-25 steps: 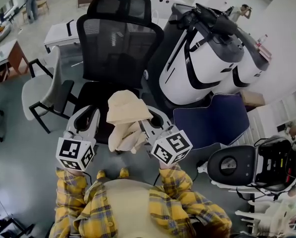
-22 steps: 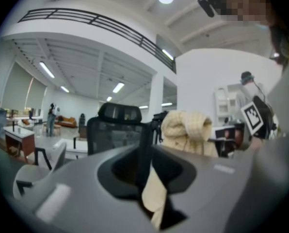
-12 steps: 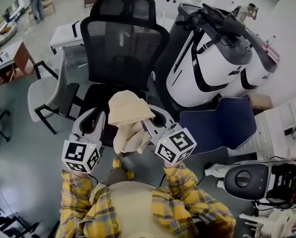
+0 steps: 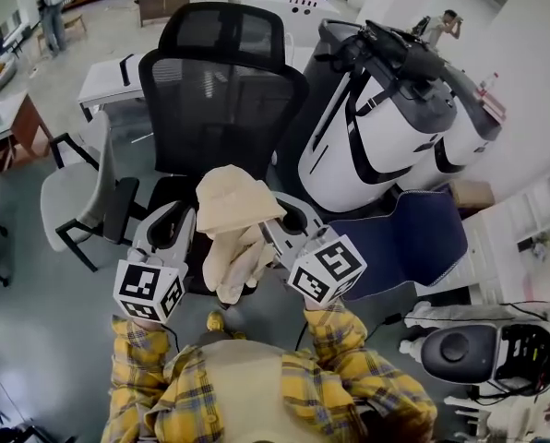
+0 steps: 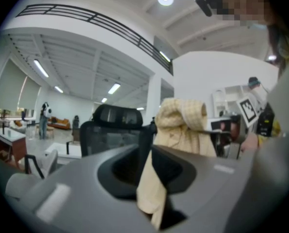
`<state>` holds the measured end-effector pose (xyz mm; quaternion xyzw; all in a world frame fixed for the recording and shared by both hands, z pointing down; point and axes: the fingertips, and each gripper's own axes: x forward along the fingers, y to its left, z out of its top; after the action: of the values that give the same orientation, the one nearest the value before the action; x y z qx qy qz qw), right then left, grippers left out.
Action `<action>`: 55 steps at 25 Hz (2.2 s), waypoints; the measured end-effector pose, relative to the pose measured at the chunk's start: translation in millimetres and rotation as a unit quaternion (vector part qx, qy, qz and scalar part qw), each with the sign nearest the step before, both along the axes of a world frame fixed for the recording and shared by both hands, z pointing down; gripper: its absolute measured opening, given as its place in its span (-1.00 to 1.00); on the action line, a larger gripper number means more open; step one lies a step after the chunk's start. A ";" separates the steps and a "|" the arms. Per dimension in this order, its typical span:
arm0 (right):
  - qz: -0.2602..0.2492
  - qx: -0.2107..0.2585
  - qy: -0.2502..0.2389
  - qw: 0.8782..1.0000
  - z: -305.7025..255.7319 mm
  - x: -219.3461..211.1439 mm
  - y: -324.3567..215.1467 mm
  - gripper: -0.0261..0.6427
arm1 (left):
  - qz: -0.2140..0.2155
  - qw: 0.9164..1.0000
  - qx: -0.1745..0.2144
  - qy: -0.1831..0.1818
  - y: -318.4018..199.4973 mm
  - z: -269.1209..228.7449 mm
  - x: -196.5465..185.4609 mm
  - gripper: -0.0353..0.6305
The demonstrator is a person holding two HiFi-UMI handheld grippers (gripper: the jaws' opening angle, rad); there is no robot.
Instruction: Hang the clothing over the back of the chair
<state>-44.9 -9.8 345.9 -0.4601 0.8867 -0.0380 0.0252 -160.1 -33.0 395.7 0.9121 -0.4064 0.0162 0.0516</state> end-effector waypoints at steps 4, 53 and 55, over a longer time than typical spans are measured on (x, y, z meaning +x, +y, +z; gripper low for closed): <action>0.006 0.004 0.006 1.000 -5.8 -2.6 -15.4 -0.83 | 0.009 1.000 -0.002 0.001 -15.4 2.5 -2.0 -0.69; -0.082 0.114 0.036 0.989 -112.6 104.1 -199.9 -0.83 | -0.012 0.999 0.033 -0.017 -176.3 -32.2 127.2 -0.68; -0.089 0.120 0.038 0.988 -116.2 107.6 -207.6 -0.83 | -0.016 0.999 0.034 -0.018 -181.6 -33.2 133.1 -0.68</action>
<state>62.7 -217.4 229.7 -0.3740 0.9227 0.0836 0.0431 -27.0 -214.6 362.5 0.9063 -0.4220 0.0178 0.0141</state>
